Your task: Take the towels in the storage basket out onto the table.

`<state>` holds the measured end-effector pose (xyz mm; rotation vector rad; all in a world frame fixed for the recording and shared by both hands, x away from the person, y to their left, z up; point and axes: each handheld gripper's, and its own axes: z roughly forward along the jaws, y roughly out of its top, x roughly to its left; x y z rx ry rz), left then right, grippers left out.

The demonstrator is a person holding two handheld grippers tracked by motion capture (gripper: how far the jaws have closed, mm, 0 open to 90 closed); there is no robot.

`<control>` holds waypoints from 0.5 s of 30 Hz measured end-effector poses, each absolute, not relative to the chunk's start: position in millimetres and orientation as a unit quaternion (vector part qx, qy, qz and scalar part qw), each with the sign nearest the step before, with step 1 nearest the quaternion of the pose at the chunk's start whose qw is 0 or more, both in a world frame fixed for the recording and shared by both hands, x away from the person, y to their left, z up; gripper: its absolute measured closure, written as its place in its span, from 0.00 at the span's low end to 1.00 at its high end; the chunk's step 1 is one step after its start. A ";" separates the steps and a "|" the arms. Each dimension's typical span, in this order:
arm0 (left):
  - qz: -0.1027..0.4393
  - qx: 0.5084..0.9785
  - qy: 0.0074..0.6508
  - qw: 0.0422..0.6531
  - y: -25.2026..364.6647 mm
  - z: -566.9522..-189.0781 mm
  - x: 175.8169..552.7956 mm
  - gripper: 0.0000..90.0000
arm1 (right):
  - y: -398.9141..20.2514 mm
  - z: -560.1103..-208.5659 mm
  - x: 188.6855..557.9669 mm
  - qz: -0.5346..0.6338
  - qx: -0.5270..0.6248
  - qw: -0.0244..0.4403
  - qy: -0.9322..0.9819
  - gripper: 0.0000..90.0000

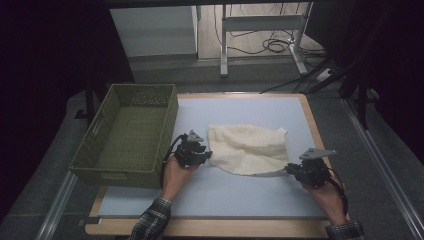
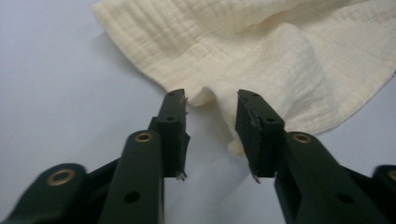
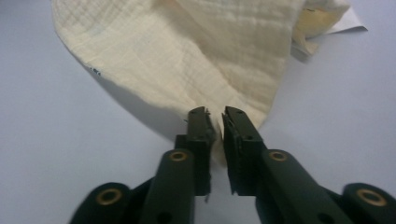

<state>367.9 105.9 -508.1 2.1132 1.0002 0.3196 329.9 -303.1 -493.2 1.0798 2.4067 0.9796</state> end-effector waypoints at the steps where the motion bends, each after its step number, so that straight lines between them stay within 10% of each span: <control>1: 0.128 0.828 0.393 0.380 107.5 -507.4 366.2 0.68 | -304.7 -491.8 328.4 0.344 0.379 0.163 0.843 0.86; 15: 0.102 0.836 0.371 0.391 103.4 -527.4 342.7 0.59 | -305.1 -499.6 318.2 0.348 0.374 0.149 0.847 0.73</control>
